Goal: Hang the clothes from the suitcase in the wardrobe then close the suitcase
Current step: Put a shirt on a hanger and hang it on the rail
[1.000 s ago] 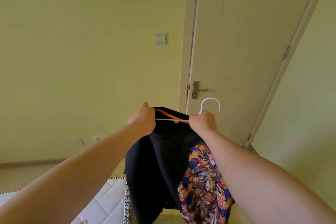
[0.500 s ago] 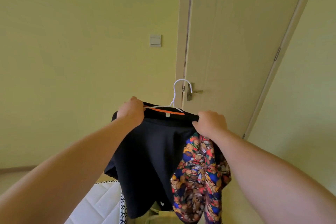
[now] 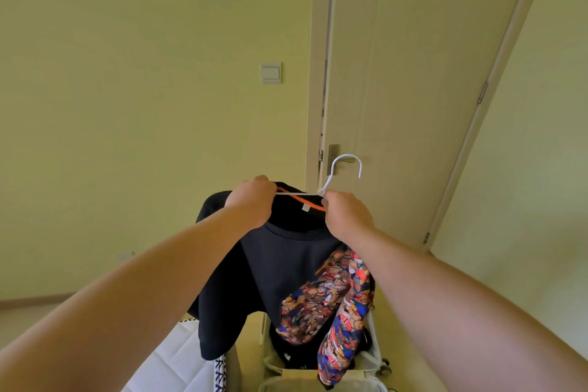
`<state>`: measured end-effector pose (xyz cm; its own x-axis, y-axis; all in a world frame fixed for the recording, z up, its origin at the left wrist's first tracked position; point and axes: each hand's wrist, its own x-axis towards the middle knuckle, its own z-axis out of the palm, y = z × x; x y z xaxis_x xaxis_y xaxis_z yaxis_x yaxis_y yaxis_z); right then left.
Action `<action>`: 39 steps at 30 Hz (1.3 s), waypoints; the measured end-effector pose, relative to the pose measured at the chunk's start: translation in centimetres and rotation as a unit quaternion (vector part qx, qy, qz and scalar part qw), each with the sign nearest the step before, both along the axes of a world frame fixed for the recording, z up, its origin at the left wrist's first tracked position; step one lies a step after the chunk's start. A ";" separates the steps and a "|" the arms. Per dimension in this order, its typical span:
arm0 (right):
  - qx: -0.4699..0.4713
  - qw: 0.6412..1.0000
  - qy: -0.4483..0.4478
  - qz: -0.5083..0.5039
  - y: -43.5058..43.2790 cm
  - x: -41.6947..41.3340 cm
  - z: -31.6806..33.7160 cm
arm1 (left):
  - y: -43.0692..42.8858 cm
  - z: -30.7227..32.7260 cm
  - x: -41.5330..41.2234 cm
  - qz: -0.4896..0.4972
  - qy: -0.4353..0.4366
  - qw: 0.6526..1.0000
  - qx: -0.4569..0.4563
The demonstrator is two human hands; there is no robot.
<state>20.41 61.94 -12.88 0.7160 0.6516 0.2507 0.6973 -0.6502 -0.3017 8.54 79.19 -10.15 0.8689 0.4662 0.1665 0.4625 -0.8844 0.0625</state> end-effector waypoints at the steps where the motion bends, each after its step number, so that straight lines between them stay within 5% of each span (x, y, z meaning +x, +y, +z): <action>1: 0.006 1.000 0.002 -0.013 0.0 0.0 -0.1 | -0.3 0.2 0.1 -0.006 0.018 1.000 -0.001; 8: -0.025 0.999 -0.023 0.025 0.1 -0.9 0.6 | -0.6 -1.1 -1.2 0.018 -0.006 0.999 -0.040; 14: 0.067 0.992 -0.105 -0.026 1.5 -0.7 3.9 | -0.2 1.0 -1.0 -0.016 -0.074 0.979 0.191; 17: -0.039 0.999 -0.015 -0.033 1.4 -0.7 4.4 | -0.3 0.6 0.0 -0.043 -0.020 0.996 0.075; 21: 0.027 0.994 -0.092 -0.056 0.1 -1.0 3.3 | -0.5 -0.8 0.0 -0.104 -0.126 0.985 0.049; 25: -0.029 0.996 -0.062 -0.053 -0.8 -1.8 2.4 | -1.2 -1.2 0.3 -0.107 -0.082 0.990 -0.027; 39: 0.161 0.985 -0.044 -0.048 -3.4 -7.9 5.2 | -2.3 3.7 0.9 -0.119 -0.371 0.921 0.028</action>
